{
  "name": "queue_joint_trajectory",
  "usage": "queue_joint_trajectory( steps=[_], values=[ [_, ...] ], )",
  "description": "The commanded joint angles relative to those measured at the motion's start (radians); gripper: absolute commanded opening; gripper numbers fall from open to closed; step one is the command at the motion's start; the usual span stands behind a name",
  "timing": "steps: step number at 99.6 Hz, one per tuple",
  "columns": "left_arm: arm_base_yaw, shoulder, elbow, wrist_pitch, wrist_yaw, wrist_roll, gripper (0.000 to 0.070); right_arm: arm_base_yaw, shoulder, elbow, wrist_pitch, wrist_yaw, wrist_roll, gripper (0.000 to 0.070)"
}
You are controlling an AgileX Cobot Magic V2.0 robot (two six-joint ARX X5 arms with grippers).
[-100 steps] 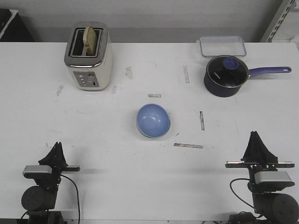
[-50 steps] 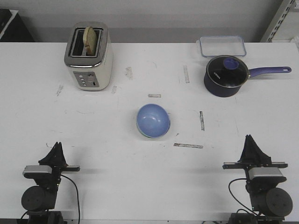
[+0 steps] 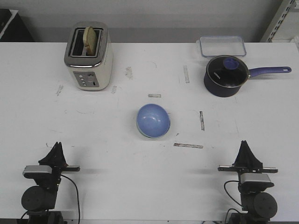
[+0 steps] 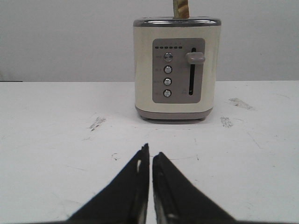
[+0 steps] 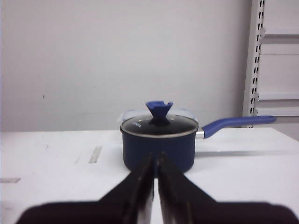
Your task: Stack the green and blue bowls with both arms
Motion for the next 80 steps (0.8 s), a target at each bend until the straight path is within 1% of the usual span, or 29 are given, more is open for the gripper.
queue_joint_trajectory(
  steps=[1, 17, 80],
  values=[
    [0.002, -0.002, -0.021, 0.013, -0.002, 0.001, 0.0001, -0.002, 0.001, -0.018, 0.027, -0.005, 0.007, 0.0009],
    [0.002, -0.002, -0.021, 0.013, -0.002, 0.001, 0.0001, -0.002, 0.001, -0.017, -0.028, -0.003, 0.023, 0.0009],
    [0.002, -0.002, -0.021, 0.013, -0.002, 0.001, 0.0001, -0.001, 0.001, -0.017, -0.035, -0.001, 0.022, 0.0009]
  ],
)
